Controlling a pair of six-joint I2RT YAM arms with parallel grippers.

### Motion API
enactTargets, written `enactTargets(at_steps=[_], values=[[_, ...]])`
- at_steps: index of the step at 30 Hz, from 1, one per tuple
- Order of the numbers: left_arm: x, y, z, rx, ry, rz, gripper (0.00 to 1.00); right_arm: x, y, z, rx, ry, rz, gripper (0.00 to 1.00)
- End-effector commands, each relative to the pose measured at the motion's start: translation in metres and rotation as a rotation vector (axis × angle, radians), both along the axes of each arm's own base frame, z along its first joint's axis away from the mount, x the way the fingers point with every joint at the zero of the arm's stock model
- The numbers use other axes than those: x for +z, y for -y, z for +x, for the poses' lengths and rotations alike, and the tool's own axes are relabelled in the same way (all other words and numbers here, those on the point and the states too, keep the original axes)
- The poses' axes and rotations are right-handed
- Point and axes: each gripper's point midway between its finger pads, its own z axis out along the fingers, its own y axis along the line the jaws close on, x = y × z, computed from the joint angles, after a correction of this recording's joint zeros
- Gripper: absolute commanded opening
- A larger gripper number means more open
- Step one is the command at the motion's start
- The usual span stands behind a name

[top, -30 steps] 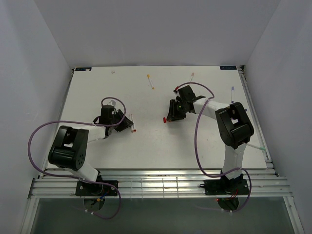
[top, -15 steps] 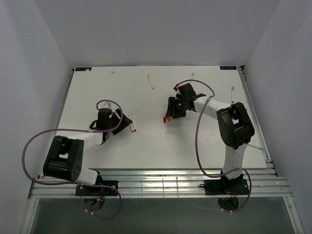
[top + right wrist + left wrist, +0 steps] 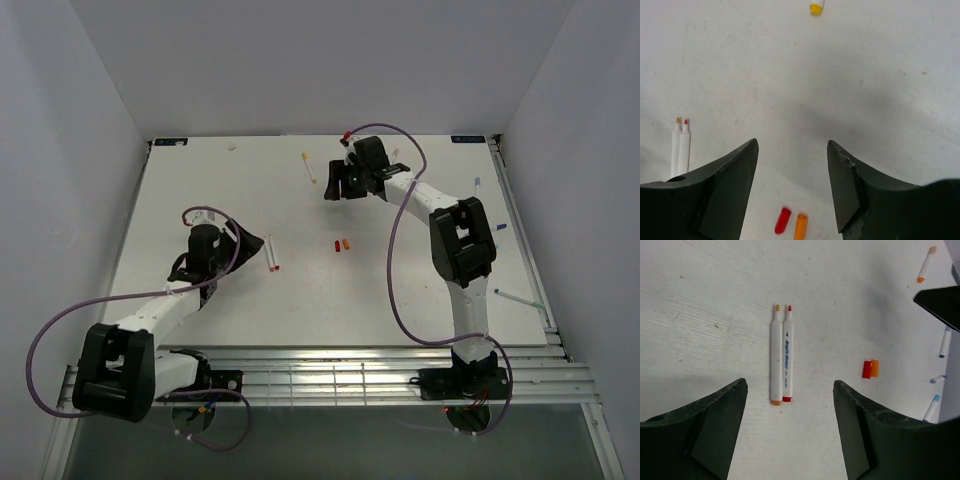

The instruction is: Open the pen caps

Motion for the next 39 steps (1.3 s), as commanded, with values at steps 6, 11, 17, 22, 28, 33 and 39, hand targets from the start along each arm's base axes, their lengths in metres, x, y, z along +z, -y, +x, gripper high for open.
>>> enactTargets(at_steps=[6,11,17,22,28,33,39], values=[[0.009,0.009,-0.036,-0.041,0.055,-0.104,0.80,0.005,-0.021,0.080,-0.006,0.219,-0.018,0.65],[0.027,0.005,-0.030,-0.040,0.101,-0.068,0.80,-0.006,-0.024,0.098,-0.021,0.246,-0.031,0.64],[0.050,0.005,-0.014,-0.036,0.134,-0.043,0.81,-0.011,-0.030,0.107,0.005,0.294,-0.024,0.62],[0.051,0.008,-0.016,-0.044,0.136,-0.059,0.80,-0.020,-0.038,0.113,0.015,0.309,-0.007,0.61],[0.049,0.006,-0.010,-0.045,0.145,-0.028,0.81,-0.020,-0.050,0.123,0.010,0.310,0.008,0.60],[0.057,0.012,0.013,-0.067,0.131,0.010,0.80,-0.007,-0.050,0.124,-0.009,0.356,0.033,0.59],[0.072,0.018,0.024,-0.062,0.161,0.012,0.80,-0.012,-0.056,0.130,0.017,0.366,0.038,0.57]])
